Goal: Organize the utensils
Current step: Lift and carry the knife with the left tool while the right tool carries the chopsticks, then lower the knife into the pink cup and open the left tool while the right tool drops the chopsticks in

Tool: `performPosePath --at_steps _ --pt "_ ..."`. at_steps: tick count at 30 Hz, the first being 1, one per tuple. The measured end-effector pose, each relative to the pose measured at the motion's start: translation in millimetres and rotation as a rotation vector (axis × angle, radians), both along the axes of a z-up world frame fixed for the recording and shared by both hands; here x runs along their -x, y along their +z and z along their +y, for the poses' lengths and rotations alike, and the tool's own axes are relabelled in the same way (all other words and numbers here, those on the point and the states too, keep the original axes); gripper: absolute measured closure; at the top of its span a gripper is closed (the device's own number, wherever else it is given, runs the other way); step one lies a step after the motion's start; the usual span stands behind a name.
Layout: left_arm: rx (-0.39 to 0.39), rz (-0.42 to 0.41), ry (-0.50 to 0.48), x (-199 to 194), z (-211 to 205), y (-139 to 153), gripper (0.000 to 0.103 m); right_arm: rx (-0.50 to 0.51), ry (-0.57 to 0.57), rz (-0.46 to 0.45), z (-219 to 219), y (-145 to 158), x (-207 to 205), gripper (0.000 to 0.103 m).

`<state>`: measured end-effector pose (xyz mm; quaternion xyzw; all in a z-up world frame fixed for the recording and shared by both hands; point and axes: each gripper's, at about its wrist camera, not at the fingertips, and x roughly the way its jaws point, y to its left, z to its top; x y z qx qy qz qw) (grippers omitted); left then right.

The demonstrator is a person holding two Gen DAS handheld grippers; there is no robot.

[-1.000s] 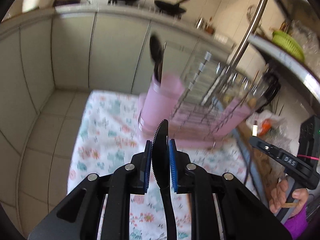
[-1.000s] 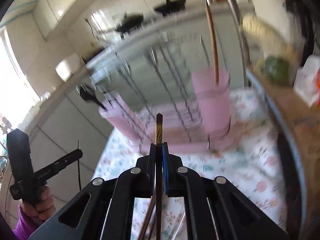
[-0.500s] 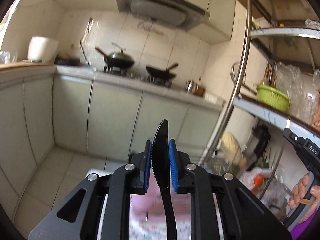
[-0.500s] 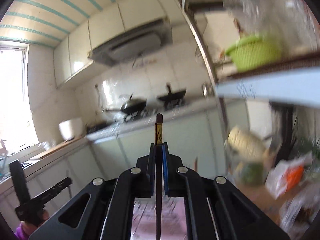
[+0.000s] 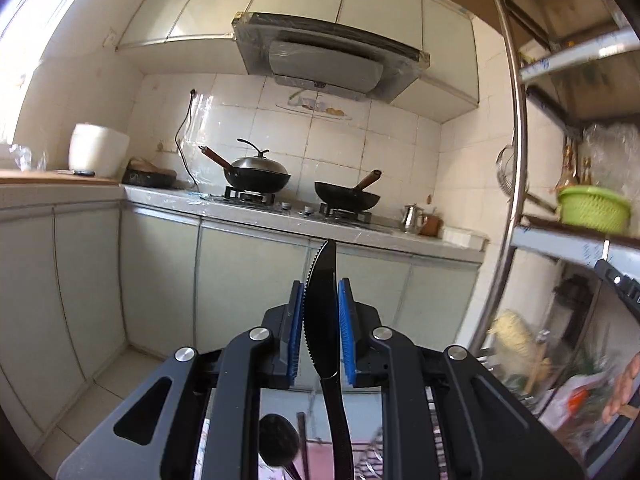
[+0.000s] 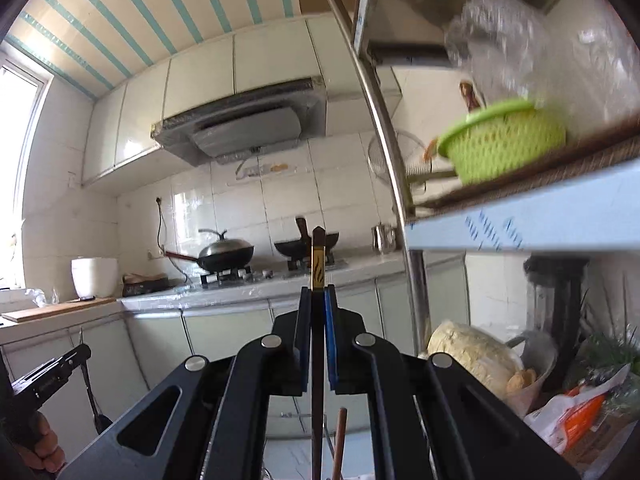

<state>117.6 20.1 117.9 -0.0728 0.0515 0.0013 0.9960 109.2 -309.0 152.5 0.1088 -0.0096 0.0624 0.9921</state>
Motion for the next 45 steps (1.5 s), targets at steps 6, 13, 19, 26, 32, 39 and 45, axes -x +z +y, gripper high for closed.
performPosePath --at_steps 6,13,19,26,32,39,45 --pt "-0.125 -0.024 0.049 -13 -13 -41 0.087 0.003 0.028 0.086 6 -38 -20 0.097" --pt "-0.088 -0.026 0.043 1 -12 -67 0.087 -0.019 0.043 0.186 4 -65 -20 0.097" --pt "-0.103 0.044 0.008 13 -16 -86 0.086 -0.022 0.056 0.282 5 -82 -17 0.097" --pt "-0.082 0.191 -0.051 11 -15 -100 0.086 0.003 0.097 0.398 5 -89 -23 0.094" --pt "-0.042 0.215 -0.06 18 -9 -88 0.075 0.013 0.118 0.459 2 -87 -25 0.077" --pt "-0.035 0.144 -0.043 42 -2 -60 0.066 0.003 0.115 0.493 -7 -83 -13 0.076" --pt "-0.028 0.114 -0.046 67 2 -42 0.066 -0.013 0.106 0.5 -17 -81 9 0.076"
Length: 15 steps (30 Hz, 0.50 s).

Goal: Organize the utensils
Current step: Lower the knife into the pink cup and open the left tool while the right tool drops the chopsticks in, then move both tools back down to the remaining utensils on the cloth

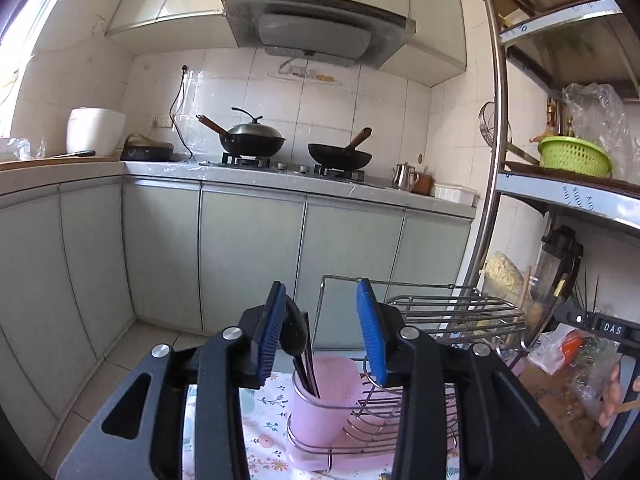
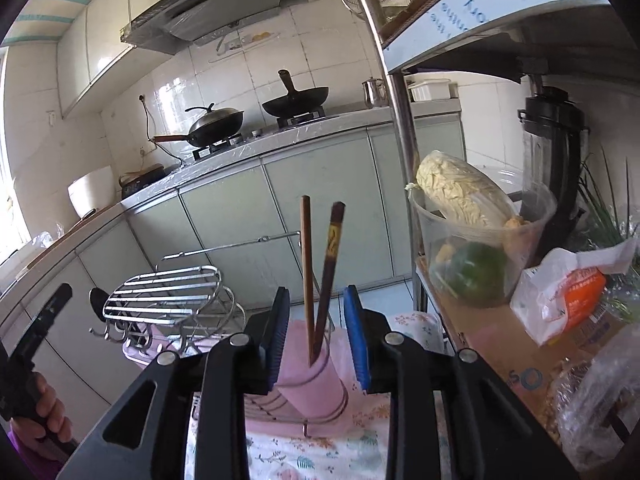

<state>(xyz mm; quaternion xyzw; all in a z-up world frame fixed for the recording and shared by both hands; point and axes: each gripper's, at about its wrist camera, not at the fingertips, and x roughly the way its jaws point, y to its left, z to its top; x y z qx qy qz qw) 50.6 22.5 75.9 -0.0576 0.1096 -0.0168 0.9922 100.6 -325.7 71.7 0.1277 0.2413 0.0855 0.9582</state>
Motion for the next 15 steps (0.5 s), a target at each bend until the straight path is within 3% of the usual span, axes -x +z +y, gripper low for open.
performPosePath --at_steps 7,15 --pt "0.03 0.076 -0.023 27 1 -8 0.066 -0.034 0.012 0.046 -6 -12 32 0.076" --pt "0.07 0.311 -0.094 31 -2 -51 0.066 -0.081 0.08 0.202 5 -59 59 0.076"
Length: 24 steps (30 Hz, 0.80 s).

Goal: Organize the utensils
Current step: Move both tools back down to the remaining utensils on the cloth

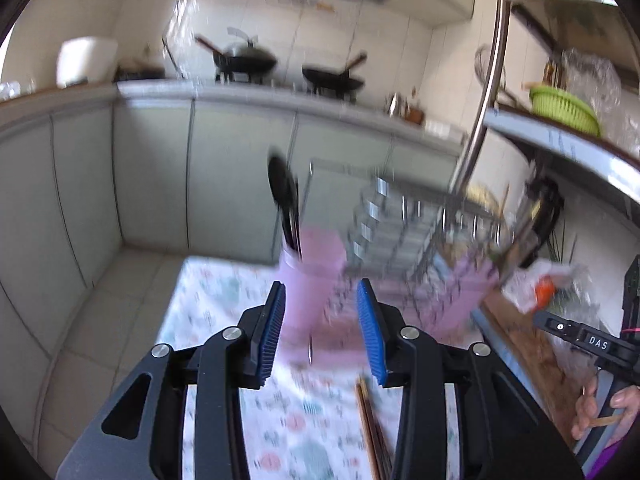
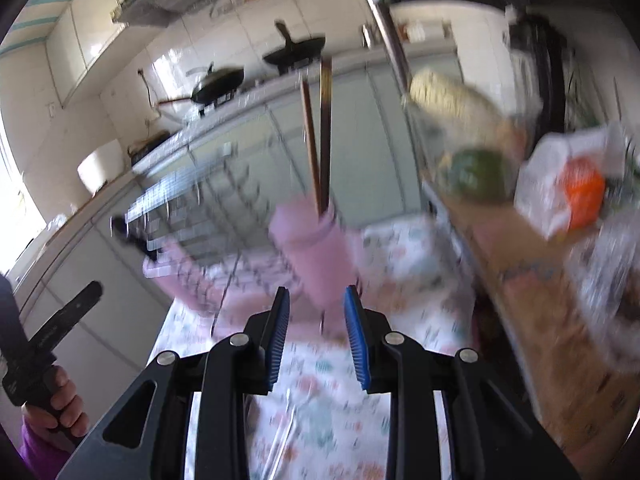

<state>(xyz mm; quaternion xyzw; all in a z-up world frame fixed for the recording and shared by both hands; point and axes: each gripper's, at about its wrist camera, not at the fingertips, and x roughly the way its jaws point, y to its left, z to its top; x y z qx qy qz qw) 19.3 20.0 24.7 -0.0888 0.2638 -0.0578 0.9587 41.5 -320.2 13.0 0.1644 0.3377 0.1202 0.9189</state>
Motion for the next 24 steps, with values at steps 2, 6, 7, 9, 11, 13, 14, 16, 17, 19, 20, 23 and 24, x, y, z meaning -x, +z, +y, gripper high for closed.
performPosePath --at_steps 2,6,7,9,11,13,14,16,17,19,20,23,24 --pt "0.001 0.073 -0.021 -3 -4 -15 0.066 -0.009 0.018 0.041 4 -13 3 0.076" --pt "0.025 0.249 -0.079 -16 -14 -49 0.066 -0.049 0.06 0.14 10 -41 2 0.075" --pt "0.041 0.312 -0.113 -21 -19 -60 0.066 -0.063 0.069 0.162 12 -47 1 0.074" --pt "0.063 0.406 -0.153 -28 -25 -77 0.066 -0.079 0.087 0.196 14 -57 0 0.074" --pt "0.089 0.498 -0.175 -36 -31 -94 0.081 -0.089 0.103 0.221 16 -64 -1 0.074" --pt "0.107 0.578 -0.194 -45 -37 -110 0.088 -0.095 0.115 0.238 19 -70 -1 0.074" --pt "0.115 0.606 -0.195 -48 -39 -116 0.09 -0.101 0.12 0.247 20 -73 -2 0.074" --pt "0.124 0.646 -0.203 -55 -43 -126 0.091 -0.112 0.125 0.258 19 -78 -1 0.074" --pt "0.12 0.656 -0.2 -58 -45 -129 0.091 -0.115 0.128 0.262 20 -80 -2 0.074" --pt "0.11 0.672 -0.198 -61 -48 -134 0.091 -0.118 0.133 0.268 20 -82 -2 0.074" --pt "0.097 0.681 -0.192 -64 -50 -138 0.091 -0.119 0.135 0.27 20 -82 -3 0.074" --pt "0.078 0.696 -0.191 -70 -54 -144 0.091 -0.122 0.141 0.272 22 -84 -5 0.074" --pt "0.072 0.691 -0.192 -71 -55 -144 0.091 -0.122 0.143 0.272 22 -84 -5 0.074"
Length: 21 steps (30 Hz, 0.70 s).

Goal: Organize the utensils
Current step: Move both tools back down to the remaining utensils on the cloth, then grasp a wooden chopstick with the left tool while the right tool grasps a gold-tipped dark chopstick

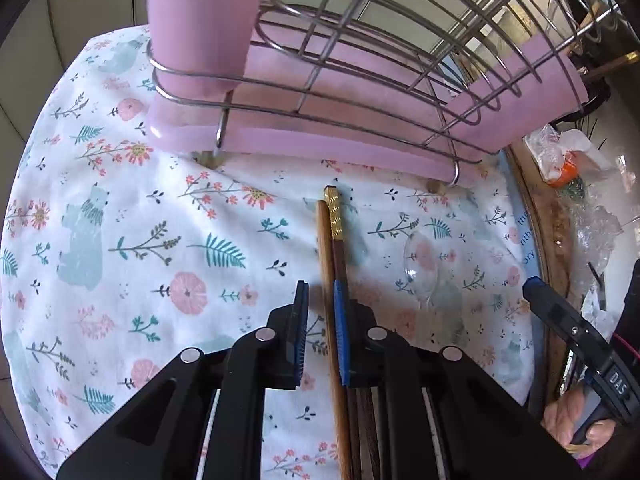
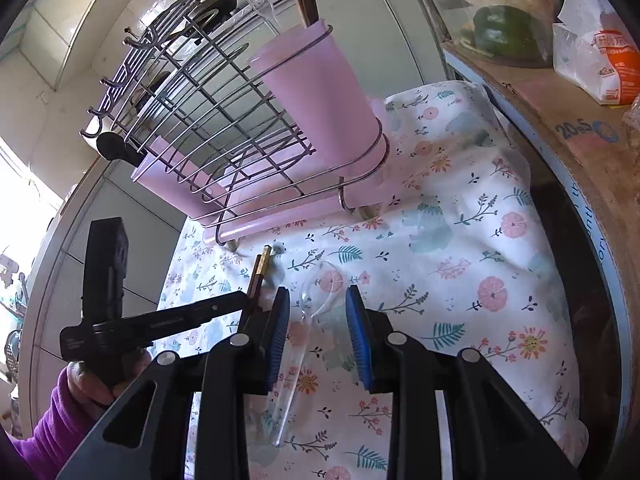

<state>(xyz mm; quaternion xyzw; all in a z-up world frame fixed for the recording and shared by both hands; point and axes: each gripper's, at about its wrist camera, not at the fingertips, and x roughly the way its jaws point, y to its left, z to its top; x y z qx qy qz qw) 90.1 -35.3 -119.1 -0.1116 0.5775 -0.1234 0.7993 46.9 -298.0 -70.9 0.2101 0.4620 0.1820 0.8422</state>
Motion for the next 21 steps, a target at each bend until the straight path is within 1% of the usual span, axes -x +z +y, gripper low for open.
performPosePath --at_steps 2,3,7,11,13,16,21 --pt "-0.005 -0.003 -0.009 -1 -4 -1 0.095 -0.002 0.002 0.001 0 0 -1 0.074" --pt "-0.005 -0.003 -0.009 -2 -5 -1 0.095 -0.002 0.003 0.002 1 -1 -1 0.074" --pt "-0.012 0.005 -0.01 -5 -13 -2 0.096 -0.005 0.011 0.005 4 -2 -2 0.074" --pt "-0.038 -0.005 -0.024 -8 -20 1 0.096 0.001 0.025 0.004 9 -2 -1 0.074" --pt "-0.035 0.006 -0.016 -10 -19 -1 0.096 0.001 0.03 0.003 10 -1 -1 0.074" --pt "-0.01 0.028 -0.01 -13 -13 -2 0.095 -0.001 0.036 0.007 12 0 -3 0.074" --pt "-0.024 0.051 -0.016 -16 -16 -5 0.095 -0.009 0.053 0.03 19 -1 -8 0.074"
